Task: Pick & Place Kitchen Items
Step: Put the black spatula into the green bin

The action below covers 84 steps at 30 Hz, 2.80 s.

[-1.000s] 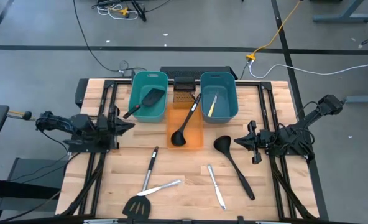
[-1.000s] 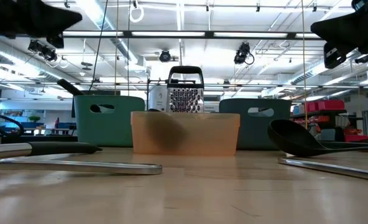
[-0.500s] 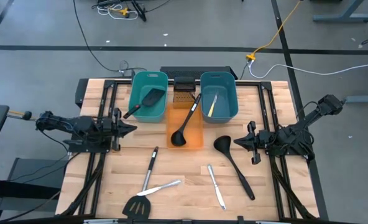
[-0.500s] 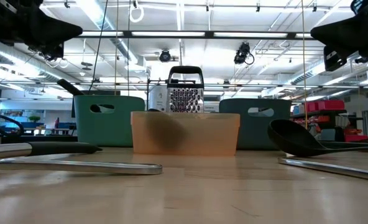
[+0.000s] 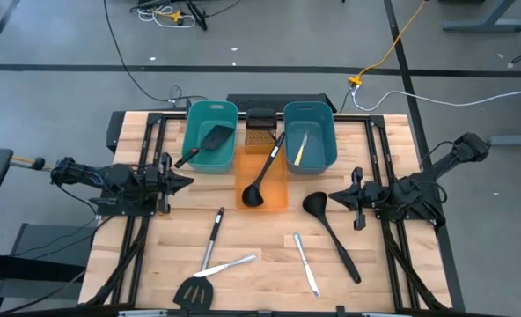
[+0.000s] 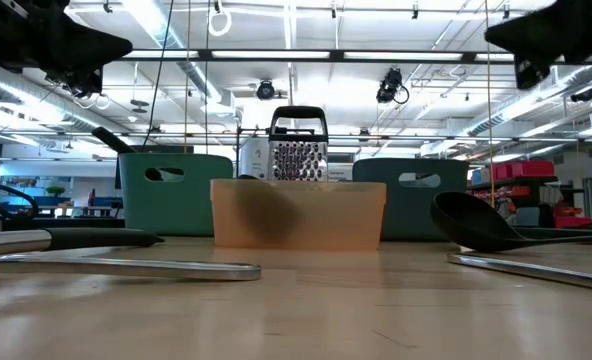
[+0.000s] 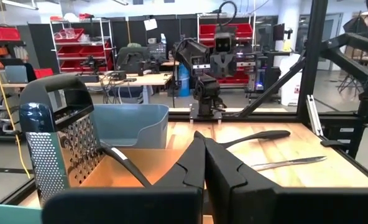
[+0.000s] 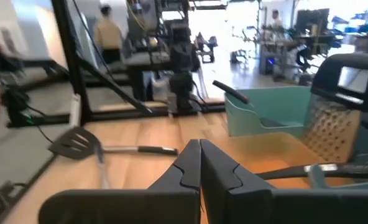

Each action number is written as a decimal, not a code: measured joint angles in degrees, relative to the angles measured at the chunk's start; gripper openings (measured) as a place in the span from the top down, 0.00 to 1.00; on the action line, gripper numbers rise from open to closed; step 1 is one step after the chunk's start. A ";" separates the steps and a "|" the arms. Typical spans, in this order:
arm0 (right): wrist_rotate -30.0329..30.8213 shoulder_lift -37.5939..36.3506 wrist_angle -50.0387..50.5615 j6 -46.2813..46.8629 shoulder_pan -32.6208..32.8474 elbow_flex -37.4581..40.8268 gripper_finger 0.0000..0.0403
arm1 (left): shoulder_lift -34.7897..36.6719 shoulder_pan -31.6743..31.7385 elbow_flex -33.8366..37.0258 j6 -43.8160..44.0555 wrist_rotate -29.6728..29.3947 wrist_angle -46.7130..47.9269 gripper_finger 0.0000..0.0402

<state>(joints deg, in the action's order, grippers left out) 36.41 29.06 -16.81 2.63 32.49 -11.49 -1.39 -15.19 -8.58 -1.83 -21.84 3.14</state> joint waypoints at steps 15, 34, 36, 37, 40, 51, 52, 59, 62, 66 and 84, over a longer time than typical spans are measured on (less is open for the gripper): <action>-0.41 26.83 18.37 -0.16 -9.21 -27.73 0.91 | -0.02 0.00 -0.04 1.31 -2.12 -0.32 0.99; -28.76 68.31 18.35 -13.32 -22.48 -57.74 0.54 | -0.04 -0.01 -0.04 3.11 -2.15 -0.36 0.99; -30.06 71.13 18.31 -14.18 -23.74 -60.43 0.55 | -0.04 -0.01 -0.04 3.13 -2.15 -0.35 0.99; -30.73 72.45 18.27 -14.41 -24.30 -61.87 0.55 | -0.04 -0.01 -0.04 3.13 -2.15 -0.37 0.99; -32.18 75.55 18.61 -15.22 -25.39 -65.22 0.54 | -0.04 -0.01 -0.04 3.15 -2.14 -0.37 0.99; -38.63 73.16 20.35 -15.79 -26.32 -66.01 0.84 | -0.12 0.00 -0.07 3.64 -1.03 -0.12 0.99; -39.27 72.28 19.92 -15.81 -26.15 -65.26 0.90 | -0.13 -0.01 -0.07 3.26 -0.82 0.00 0.99; -38.70 60.99 3.73 -13.94 -25.27 -51.25 0.98 | -0.11 0.01 -0.07 2.43 -1.12 -0.05 0.99; -35.54 57.41 0.83 -12.84 -25.33 -45.58 0.98 | -0.11 0.01 -0.07 1.18 -1.67 0.10 0.99; -33.01 54.62 -0.81 -11.66 -24.57 -40.74 0.99 | -0.11 0.01 -0.07 1.19 -1.69 0.09 0.99; -29.40 52.48 5.24 -8.83 -19.70 -36.65 0.99 | -0.11 0.01 -0.09 2.06 -1.71 0.11 0.99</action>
<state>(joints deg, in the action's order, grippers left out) 7.02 81.54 -11.57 -6.20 12.79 -48.14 -1.50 -15.18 -8.66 0.23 -23.55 3.25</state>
